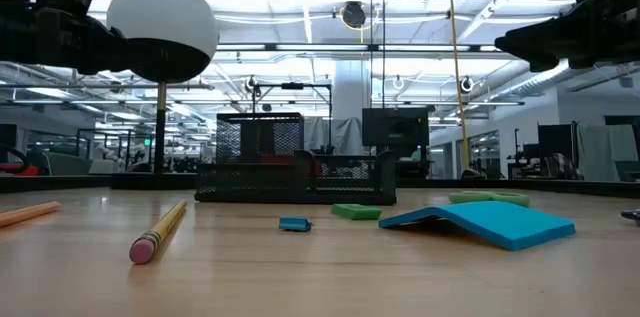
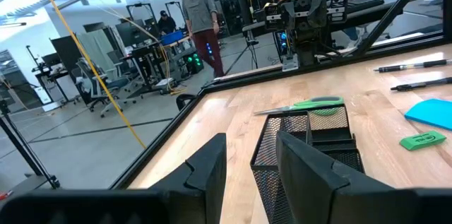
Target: Pick and place office supplies into organizer
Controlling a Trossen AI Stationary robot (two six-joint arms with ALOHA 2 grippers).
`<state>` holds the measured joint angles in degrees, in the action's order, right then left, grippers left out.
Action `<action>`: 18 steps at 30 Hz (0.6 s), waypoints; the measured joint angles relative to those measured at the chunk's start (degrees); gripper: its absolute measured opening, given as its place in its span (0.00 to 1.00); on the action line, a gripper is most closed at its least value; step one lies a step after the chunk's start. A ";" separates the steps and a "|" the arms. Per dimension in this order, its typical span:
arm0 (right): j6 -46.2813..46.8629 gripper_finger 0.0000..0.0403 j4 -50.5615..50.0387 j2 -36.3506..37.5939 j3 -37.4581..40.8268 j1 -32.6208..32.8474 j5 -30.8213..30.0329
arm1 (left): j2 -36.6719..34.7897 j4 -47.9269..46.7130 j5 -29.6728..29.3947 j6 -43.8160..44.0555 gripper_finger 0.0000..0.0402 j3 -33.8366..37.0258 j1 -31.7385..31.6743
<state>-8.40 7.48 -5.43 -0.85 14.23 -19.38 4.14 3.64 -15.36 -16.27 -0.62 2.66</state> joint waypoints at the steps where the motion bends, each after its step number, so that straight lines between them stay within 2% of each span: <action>1: 0.00 0.32 -0.01 0.02 0.00 -0.01 0.00 | -0.02 0.00 0.00 0.00 0.33 0.00 -0.02; 18: 0.00 0.32 0.00 0.00 0.00 0.01 0.00 | 0.00 0.00 0.00 0.00 0.33 0.00 -0.01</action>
<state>-8.40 7.48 -5.43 -0.85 14.24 -19.38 4.14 3.64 -15.35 -16.27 -0.62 2.64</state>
